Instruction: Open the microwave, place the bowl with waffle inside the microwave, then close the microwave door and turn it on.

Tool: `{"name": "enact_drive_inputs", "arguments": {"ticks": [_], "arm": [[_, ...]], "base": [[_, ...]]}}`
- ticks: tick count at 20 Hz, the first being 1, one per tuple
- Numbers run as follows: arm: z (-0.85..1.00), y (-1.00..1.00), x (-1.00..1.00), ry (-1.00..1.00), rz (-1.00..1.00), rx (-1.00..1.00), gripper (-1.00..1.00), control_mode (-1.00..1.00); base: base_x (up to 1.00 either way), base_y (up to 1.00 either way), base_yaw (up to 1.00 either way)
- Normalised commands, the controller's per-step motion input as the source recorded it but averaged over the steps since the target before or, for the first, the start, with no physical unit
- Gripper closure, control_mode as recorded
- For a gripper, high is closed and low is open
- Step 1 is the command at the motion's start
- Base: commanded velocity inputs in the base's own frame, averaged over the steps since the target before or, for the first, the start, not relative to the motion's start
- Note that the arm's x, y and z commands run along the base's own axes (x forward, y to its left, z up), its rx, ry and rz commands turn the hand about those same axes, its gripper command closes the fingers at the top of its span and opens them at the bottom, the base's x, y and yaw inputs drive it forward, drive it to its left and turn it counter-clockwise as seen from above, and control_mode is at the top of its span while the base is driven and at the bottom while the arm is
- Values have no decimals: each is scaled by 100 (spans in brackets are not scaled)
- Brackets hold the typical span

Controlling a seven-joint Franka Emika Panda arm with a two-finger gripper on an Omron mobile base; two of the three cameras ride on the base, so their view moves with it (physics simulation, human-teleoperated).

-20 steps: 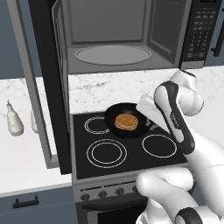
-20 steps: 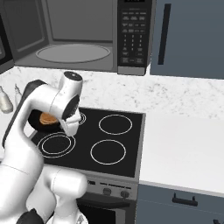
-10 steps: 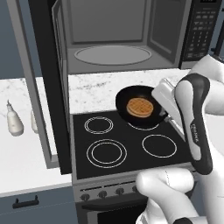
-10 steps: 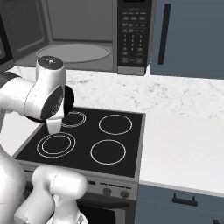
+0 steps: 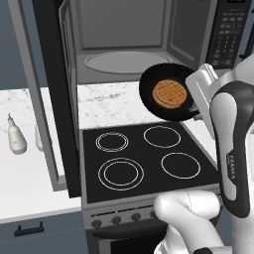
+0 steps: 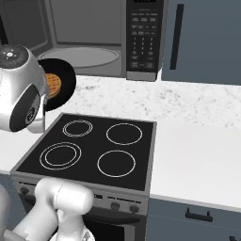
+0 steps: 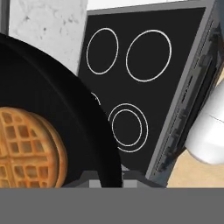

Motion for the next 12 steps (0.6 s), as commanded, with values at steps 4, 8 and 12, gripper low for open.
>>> {"name": "enact_drive_inputs", "arguments": {"ticks": [4,8,12], "arm": [[70,25,7,-5,-3,-2,100,-100],[63,20,32,3,0,-9,100,-100],[23,10,63,0,0,-2,100,-100]], "base": [[0,0,0],[0,0,0],[0,0,0]]}}
